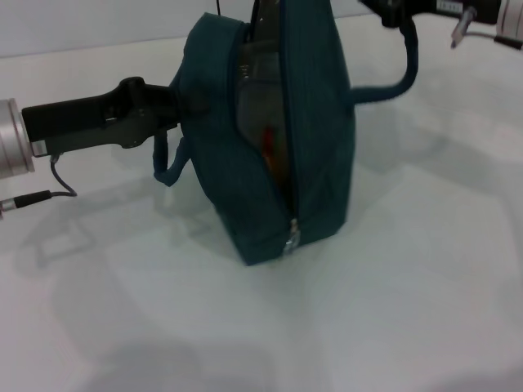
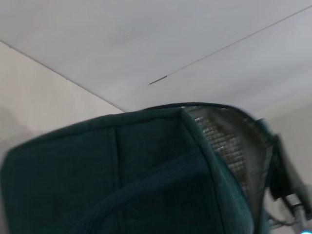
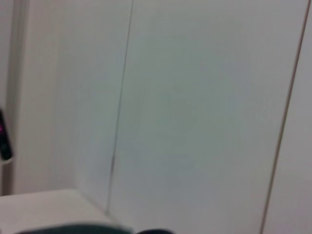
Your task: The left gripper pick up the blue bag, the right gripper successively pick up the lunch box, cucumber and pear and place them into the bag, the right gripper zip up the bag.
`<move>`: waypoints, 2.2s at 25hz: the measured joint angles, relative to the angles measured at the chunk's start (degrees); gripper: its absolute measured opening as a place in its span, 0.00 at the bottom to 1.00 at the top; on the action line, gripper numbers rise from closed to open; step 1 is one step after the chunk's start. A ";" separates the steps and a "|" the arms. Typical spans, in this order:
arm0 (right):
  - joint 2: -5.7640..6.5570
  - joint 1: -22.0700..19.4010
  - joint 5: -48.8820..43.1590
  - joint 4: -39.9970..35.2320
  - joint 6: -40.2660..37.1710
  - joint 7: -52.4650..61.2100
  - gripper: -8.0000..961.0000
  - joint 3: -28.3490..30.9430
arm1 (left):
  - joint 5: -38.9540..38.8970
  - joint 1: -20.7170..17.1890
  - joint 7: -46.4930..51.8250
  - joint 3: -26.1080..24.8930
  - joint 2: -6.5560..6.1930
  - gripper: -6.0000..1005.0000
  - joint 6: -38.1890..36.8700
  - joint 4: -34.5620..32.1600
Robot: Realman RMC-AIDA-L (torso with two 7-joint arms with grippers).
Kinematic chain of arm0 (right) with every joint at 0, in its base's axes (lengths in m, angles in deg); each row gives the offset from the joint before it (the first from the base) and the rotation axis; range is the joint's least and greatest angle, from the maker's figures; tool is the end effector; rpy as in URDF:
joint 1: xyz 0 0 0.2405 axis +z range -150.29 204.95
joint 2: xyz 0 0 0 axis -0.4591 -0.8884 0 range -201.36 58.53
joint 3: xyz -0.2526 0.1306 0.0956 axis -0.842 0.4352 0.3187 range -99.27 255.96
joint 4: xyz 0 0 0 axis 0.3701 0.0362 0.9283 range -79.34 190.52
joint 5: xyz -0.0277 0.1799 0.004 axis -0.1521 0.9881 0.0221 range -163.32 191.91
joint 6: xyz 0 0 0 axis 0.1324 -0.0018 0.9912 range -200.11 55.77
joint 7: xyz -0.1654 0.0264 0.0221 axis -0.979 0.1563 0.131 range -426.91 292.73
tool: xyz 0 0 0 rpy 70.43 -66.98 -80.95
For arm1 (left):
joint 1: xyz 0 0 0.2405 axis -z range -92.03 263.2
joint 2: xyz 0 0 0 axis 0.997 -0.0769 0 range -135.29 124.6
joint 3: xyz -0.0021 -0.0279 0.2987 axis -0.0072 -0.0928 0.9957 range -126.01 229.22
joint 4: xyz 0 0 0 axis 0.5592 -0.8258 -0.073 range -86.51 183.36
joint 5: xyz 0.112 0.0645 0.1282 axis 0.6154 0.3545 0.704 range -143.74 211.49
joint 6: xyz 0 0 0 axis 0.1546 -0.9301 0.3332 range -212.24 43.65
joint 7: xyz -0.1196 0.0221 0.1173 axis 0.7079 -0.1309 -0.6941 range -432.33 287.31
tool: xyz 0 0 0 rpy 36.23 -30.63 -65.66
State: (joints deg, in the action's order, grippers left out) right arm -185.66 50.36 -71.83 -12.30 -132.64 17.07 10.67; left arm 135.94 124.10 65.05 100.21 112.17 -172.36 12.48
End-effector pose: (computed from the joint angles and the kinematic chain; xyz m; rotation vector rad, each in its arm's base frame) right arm 0.2002 0.3966 0.0429 -2.3271 0.1509 0.6749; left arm -0.1967 0.3743 -0.0399 2.2992 1.7358 0.9250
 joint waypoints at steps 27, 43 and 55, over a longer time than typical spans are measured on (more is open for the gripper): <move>0.72 2.28 -0.76 4.43 -33.97 12.86 0.58 17.38 | -0.38 0.01 -4.67 -0.32 0.44 0.05 1.37 1.50; 3.42 7.03 -17.93 23.09 -52.69 20.85 0.66 16.54 | -0.50 -0.19 -4.94 -0.35 0.70 0.05 2.30 1.49; -1.45 13.52 -32.41 28.94 -34.01 17.96 0.66 8.21 | -0.48 0.13 -4.94 -0.35 0.70 0.05 2.87 1.49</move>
State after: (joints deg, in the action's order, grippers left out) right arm -187.11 63.88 -104.24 16.64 -166.65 35.03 18.88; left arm 135.46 124.22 60.11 99.86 112.87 -169.49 13.97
